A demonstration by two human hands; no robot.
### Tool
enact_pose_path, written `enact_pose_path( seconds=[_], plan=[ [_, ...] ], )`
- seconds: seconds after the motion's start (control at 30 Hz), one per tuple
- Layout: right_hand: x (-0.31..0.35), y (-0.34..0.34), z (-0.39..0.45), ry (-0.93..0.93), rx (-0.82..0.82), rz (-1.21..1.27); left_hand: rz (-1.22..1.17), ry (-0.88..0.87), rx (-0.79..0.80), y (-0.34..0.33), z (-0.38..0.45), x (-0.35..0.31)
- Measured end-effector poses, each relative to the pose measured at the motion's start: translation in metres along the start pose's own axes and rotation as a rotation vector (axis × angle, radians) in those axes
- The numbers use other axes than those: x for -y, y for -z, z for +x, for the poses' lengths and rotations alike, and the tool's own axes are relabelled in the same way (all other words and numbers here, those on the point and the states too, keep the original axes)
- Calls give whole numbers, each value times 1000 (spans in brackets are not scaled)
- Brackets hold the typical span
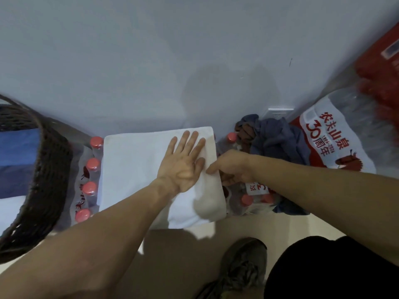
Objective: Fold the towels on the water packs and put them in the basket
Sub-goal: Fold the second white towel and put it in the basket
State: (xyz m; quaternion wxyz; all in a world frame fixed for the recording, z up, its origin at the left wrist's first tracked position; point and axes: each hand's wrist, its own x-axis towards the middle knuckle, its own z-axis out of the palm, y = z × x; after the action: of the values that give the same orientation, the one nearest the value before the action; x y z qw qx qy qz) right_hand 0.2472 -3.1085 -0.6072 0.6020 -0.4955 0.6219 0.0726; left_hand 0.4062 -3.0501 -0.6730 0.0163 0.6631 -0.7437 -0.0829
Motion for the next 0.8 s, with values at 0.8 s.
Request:
enact_pose_path(
  seconds=[0.8],
  plan=[
    [-69, -25, -49, 170, -195, -323, -57, 0, 116, 17, -2, -3]
  ],
)
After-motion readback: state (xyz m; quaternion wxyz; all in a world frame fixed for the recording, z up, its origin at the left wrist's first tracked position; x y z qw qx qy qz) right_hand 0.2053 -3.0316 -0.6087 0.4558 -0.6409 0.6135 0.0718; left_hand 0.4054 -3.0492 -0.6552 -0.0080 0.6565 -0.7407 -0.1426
